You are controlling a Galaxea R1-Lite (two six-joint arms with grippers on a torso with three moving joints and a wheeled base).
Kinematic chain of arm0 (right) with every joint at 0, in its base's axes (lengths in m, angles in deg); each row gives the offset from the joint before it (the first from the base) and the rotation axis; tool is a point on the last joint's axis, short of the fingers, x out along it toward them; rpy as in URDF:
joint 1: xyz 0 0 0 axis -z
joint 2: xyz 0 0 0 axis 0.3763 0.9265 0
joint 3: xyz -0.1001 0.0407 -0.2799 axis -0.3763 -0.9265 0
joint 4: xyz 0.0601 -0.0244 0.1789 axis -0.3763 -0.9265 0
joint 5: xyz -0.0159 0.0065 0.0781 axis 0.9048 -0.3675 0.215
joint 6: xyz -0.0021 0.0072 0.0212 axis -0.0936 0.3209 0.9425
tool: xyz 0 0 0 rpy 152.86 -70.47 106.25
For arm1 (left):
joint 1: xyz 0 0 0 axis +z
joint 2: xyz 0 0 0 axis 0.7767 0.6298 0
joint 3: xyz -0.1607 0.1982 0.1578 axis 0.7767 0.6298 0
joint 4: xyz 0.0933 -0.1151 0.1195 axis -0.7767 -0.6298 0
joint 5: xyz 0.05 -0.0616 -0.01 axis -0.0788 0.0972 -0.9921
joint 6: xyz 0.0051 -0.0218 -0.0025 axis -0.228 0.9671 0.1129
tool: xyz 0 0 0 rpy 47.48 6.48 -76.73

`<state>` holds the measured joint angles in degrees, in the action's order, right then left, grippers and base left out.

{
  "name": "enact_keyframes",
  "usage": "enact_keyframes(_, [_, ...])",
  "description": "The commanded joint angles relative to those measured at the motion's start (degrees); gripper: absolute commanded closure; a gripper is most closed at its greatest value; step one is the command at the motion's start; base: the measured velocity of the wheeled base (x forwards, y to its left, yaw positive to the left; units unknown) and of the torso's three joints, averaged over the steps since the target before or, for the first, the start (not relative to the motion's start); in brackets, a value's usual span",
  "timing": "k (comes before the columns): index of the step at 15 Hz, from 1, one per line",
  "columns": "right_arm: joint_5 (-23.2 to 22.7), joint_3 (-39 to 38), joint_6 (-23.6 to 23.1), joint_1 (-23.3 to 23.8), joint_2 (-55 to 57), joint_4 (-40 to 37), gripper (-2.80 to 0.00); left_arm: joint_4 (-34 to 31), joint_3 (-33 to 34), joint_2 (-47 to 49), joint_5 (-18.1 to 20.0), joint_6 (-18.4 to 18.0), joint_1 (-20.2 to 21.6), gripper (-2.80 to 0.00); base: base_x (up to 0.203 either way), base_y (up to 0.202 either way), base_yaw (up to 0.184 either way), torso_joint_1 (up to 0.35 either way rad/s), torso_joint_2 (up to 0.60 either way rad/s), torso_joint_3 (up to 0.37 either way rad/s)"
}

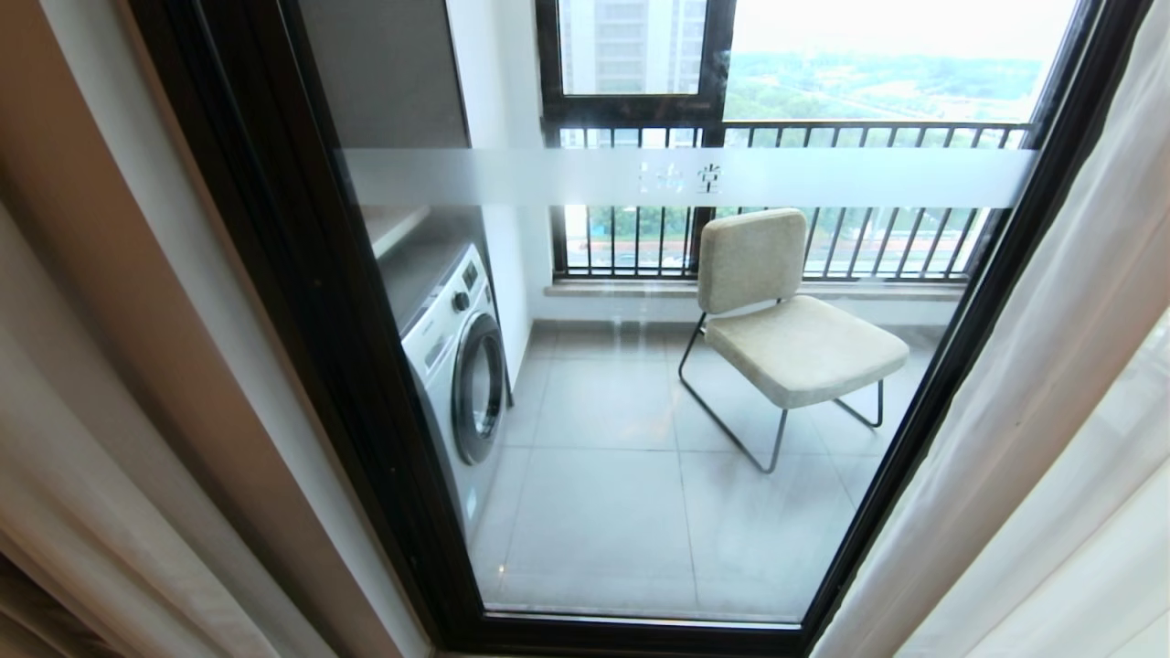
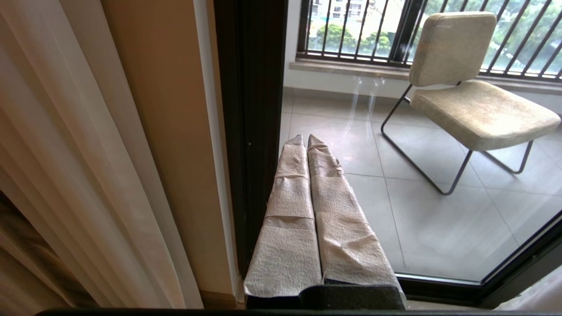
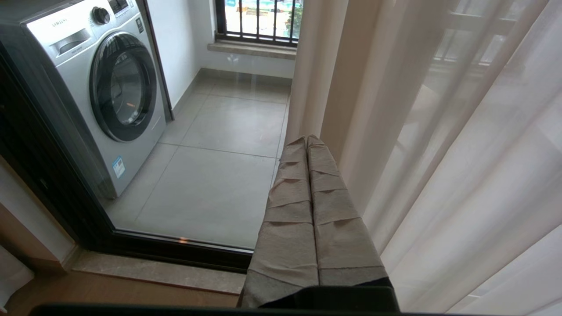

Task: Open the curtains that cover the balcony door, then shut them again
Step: Close the inner curtains on both sides

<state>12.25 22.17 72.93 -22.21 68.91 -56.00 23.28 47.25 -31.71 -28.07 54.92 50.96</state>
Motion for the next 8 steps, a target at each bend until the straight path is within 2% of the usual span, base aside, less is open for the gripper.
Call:
enact_keyframes(1, [-0.04, 0.00, -0.04, -0.07, -0.02, 0.02, 0.00, -0.05, 0.00, -0.02, 0.01, -0.28, 0.09, 0.00, 0.000, 0.000, 0.000, 0.000, 0.00, 0.000])
enact_keyframes(3, [-0.04, 0.00, -0.04, 0.02, -0.02, 0.04, 0.00, 0.53, -2.33, 0.05, -0.50, -0.54, 0.06, 0.00, 0.000, 0.000, 0.000, 0.000, 0.00, 0.000])
enact_keyframes(8, [-0.04, 0.00, -0.04, 0.02, -0.02, 0.03, 0.00, -4.53, -13.77, 0.44, -1.85, -0.70, 0.08, 0.00, 0.000, 0.000, 0.000, 0.000, 0.00, 0.000])
